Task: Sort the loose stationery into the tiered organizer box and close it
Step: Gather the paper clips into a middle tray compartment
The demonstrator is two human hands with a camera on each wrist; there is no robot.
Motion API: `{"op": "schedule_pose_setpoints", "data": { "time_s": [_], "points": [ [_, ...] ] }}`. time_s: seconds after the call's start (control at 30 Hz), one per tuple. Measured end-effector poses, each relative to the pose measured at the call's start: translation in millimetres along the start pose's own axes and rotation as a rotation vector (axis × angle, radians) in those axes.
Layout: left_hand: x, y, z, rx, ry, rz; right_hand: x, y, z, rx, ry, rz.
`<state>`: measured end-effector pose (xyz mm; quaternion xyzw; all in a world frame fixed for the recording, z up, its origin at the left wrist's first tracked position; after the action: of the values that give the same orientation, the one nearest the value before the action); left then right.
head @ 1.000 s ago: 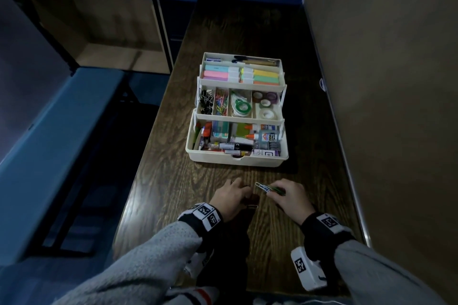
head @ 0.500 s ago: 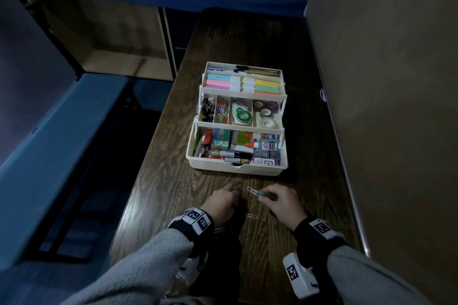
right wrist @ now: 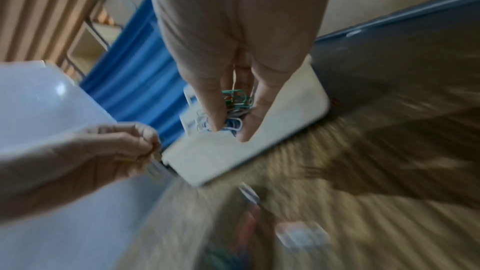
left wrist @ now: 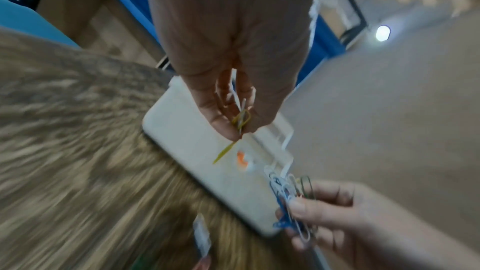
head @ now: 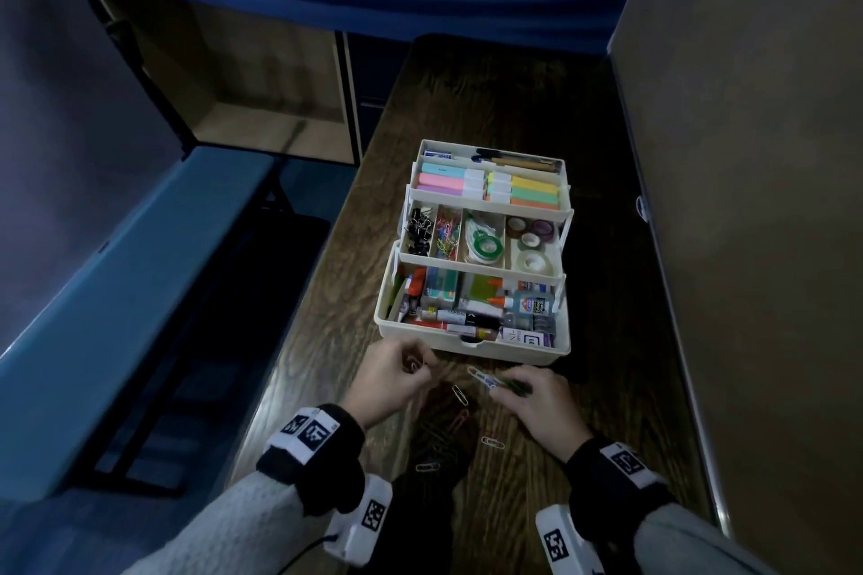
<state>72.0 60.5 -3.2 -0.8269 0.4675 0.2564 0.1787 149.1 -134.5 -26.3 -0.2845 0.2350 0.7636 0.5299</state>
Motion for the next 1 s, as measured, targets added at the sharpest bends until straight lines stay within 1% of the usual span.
{"op": "schedule_pose_setpoints", "data": {
  "time_s": [0.07,0.13,0.2,0.33,0.4,0.5,0.57,0.7,0.87,1.0],
  "points": [
    [-13.7,-16.5,-8.4,-0.047,0.099,-0.030,-13.0,-11.2,16.0,0.011,-0.121,-0.026],
    [-24.1,-37.8,-19.1,-0.091,0.211,-0.046,-26.7,-26.6,37.0,-0.023,-0.214,-0.053],
    [-32.5,-63.6,-33.2,-0.102,0.287,-0.075,-39.9,-47.9,59.2,-0.055,-0.269,-0.091],
    [-36.0,-120.2,-52.0,-0.097,0.303,-0.145,-60.0,-96.0,96.6,-0.084,-0.342,-0.199],
    [-29.2,-143.7,-53.8,-0.126,0.322,-0.160,-62.2,-116.0,109.8,-0.084,-0.325,-0.222],
    [-16.8,-168.5,-50.2,-0.167,0.274,-0.186,-56.4,-140.4,122.5,-0.079,-0.320,-0.229],
    [-6.7,-177.7,-45.3,-0.189,0.230,-0.159,-45.3,-152.6,122.7,-0.025,-0.305,-0.214],
    [6.6,-187.1,-27.5,-0.244,0.121,-0.062,-14.9,-168.1,113.2,0.135,-0.313,-0.161],
    [3.1,-190.6,-12.8,-0.324,0.166,-0.041,15.3,-177.4,108.1,0.281,-0.320,-0.115],
    [3.9,-191.0,-15.6,-0.330,0.182,-0.013,26.6,-182.7,109.6,0.320,-0.330,-0.142]
  ]
}}
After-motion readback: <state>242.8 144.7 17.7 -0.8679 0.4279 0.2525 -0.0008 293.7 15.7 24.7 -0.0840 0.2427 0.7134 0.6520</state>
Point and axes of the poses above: each hand's wrist, its own y-axis away from the middle knuckle, its own x-axis out of the palm, z = x × y, the point moved 8 cm from there along -y, towards the middle knuckle, and after that the axes turned 15 degrees about -z, right-handed, at the moved point
